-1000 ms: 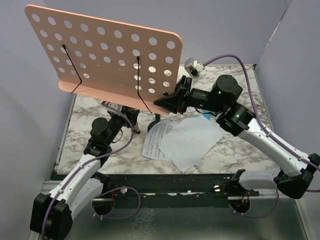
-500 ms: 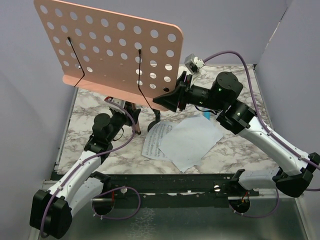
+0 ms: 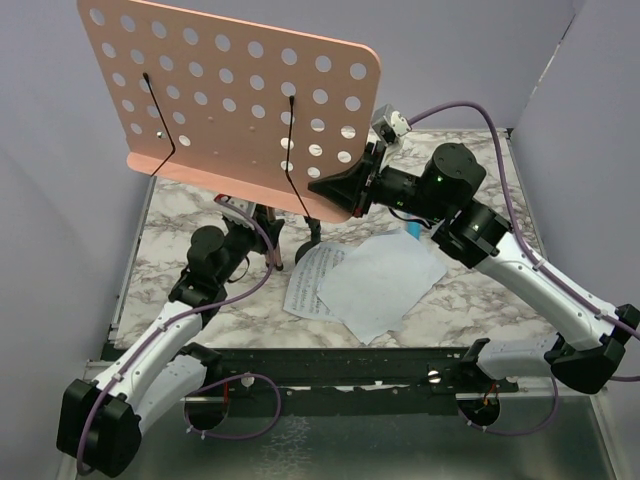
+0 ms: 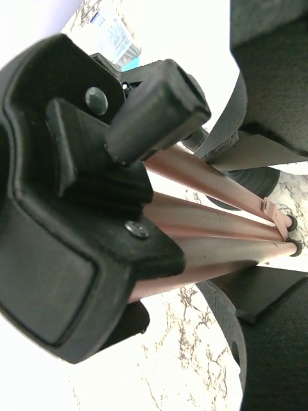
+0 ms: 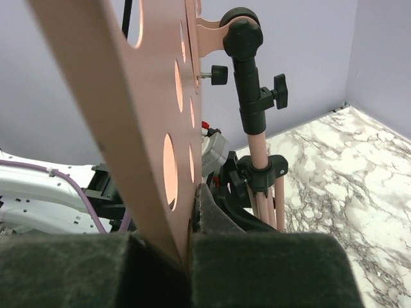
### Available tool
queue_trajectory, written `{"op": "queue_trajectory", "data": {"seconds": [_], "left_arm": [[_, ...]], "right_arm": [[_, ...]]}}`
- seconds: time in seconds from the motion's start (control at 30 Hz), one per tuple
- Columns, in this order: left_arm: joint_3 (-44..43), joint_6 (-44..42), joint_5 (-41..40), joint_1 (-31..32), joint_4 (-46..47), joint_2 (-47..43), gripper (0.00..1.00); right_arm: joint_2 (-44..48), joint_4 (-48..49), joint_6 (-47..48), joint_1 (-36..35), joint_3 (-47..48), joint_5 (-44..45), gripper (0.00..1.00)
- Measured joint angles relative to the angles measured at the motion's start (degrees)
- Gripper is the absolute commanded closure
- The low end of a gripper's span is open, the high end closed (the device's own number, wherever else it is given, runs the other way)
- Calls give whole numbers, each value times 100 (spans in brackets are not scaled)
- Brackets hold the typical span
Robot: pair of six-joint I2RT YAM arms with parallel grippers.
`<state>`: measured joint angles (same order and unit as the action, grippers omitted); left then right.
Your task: Set up the instrument practice props
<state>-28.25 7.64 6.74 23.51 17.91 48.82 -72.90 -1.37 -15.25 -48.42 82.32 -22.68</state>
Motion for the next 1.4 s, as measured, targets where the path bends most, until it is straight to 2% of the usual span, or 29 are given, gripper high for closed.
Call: {"op": "queue_trajectory", "data": {"seconds": [0.07,0.13,0.23,0.3,0.33,0.43,0.77,1.03,1.3,1.4], "left_arm": [[0,4,-11,7,-31,-31,28],[0,66,-13,17,-72,-92,15],[-24,343,59,66,-20,-352,4],[-44,459,79,96,0,-581,2],[-66,584,81,98,-39,-1043,1],[-96,632,68,98,-157,-1255,1],[-101,826,-411,98,-1497,-2544,5],[-63,841,-317,98,-2111,-2459,10],[9,227,-323,98,-2260,-2028,22],[9,-142,-345,98,-2295,-1668,22]], "right_arm": [[2,-2,33,0,0,4,100],[7,-4,37,0,0,17,100],[22,-11,55,-2,0,85,100],[33,-11,63,-2,-11,129,100],[85,-9,81,-2,-59,238,100],[120,-7,92,-2,-96,280,100],[310,0,205,-7,-273,352,100],[400,-11,363,-28,-348,330,100],[413,-33,490,-28,-352,234,100],[413,-39,529,-28,-352,203,100]]}}
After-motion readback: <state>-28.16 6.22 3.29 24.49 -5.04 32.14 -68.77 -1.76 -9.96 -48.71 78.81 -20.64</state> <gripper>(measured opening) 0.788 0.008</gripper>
